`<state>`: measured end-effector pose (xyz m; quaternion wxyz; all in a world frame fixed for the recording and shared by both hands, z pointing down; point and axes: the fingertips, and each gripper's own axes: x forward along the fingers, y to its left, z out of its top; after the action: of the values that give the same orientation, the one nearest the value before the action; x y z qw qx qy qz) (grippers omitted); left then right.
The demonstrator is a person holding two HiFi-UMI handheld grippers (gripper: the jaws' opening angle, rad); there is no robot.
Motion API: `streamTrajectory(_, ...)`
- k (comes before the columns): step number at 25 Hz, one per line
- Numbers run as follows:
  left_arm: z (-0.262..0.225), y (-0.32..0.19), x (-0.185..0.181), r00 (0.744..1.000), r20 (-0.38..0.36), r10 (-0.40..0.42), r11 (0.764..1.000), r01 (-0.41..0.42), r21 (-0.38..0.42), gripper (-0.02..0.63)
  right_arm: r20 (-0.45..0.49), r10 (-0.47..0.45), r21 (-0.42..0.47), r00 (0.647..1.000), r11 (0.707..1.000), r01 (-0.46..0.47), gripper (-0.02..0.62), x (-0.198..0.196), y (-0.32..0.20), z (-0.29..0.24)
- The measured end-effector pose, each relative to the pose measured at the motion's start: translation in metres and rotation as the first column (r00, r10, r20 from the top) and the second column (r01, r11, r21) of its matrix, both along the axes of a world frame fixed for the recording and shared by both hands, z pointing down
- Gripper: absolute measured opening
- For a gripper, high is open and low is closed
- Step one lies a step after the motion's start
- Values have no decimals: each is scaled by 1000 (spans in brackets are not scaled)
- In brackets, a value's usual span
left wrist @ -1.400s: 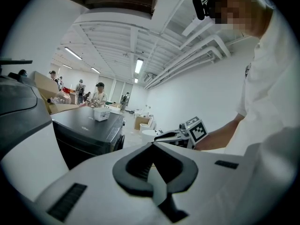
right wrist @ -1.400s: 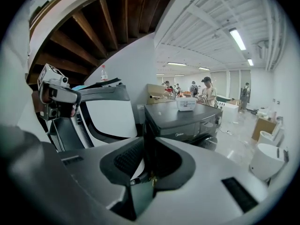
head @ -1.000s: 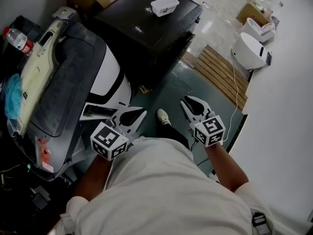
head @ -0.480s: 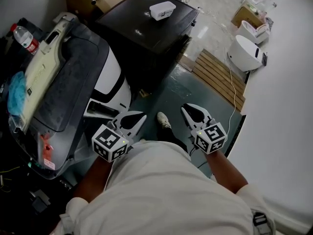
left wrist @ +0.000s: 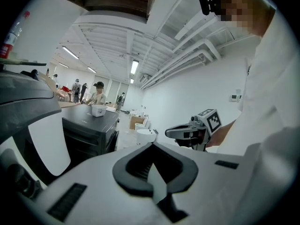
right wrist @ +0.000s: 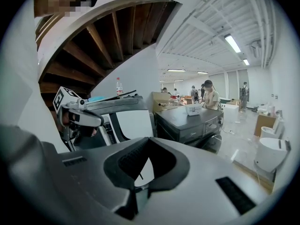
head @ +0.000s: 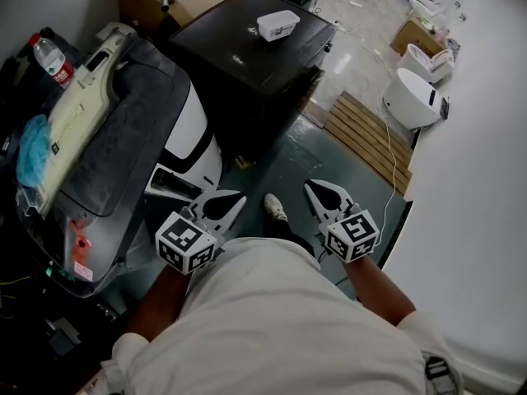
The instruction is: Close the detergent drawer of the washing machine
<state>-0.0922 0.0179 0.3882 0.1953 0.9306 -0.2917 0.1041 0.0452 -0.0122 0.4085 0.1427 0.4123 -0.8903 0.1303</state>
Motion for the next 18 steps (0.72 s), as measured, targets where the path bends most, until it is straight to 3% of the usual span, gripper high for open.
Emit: streamTrajectory(18, 6, 6, 1, 1000, -9, 6, 1000, -6, -17, -5, 7, -3, -8, 1000, 1000, 3, 5, -3, 8, 0)
